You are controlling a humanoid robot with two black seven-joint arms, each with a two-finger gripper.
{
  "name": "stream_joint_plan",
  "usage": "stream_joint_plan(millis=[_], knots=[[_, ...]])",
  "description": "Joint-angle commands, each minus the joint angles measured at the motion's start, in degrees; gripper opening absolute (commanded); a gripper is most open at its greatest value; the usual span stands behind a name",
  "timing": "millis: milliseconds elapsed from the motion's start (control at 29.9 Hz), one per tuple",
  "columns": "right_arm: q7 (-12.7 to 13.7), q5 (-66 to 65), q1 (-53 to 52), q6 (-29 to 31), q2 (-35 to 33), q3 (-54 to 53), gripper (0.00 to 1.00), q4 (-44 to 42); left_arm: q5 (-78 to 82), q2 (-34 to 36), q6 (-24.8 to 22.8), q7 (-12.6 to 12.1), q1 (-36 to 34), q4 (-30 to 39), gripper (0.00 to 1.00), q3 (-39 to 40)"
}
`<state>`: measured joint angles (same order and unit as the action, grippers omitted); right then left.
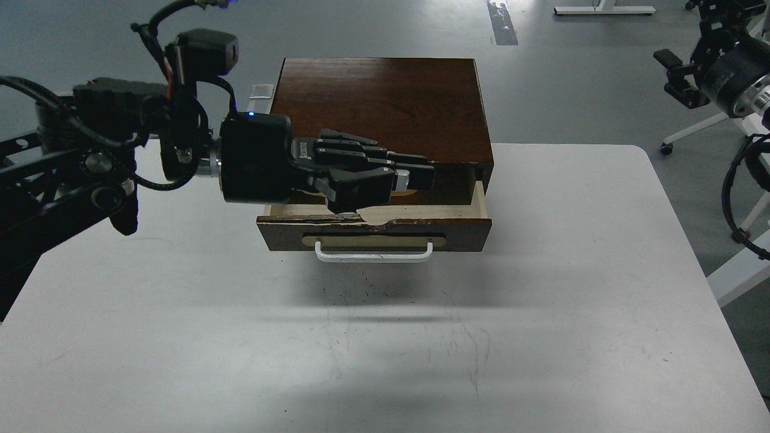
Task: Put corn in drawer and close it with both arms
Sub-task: 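Bring the left gripper to the front of the open drawer, then push the drawer front toward the box with the left gripper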
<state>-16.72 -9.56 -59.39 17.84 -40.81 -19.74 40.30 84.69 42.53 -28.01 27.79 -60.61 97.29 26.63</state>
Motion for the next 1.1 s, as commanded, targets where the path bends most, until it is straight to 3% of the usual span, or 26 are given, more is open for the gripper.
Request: stream_joint_plan(millis=[0, 167, 301, 602, 1069], knots=[[-0.77, 7.15, 3.83, 2.37, 0.81, -1.35, 1.0, -1.88, 9.22, -2.18, 0.01, 0.16, -0.91, 0.18, 0.0, -1.67], [-1.03, 17.98, 6.48, 3.43, 4.06, -2.93, 1.0, -5.67, 16.37, -2.98, 0.01, 0.16, -0.65, 0.18, 0.0, -3.51], [-1.21, 26.86, 10.17, 8.34, 4.51, -9.08, 1.0, -6.19, 25.33, -3.07, 0.01, 0.07, -2.67, 0.18, 0.0, -11.59], [-1.12, 28.19, 11.76, 10.16, 11.79, -21.65, 1.0, -15.5, 40.31, -4.82, 0.01, -0.19, -3.63, -0.96, 0.0, -17.75], [-1.12, 27.84, 13.95, 10.16, 12.42, -20.78, 1.0, -16.3, 40.31, -7.99, 0.01, -0.36, -5.75, -5.35, 0.0, -19.07]])
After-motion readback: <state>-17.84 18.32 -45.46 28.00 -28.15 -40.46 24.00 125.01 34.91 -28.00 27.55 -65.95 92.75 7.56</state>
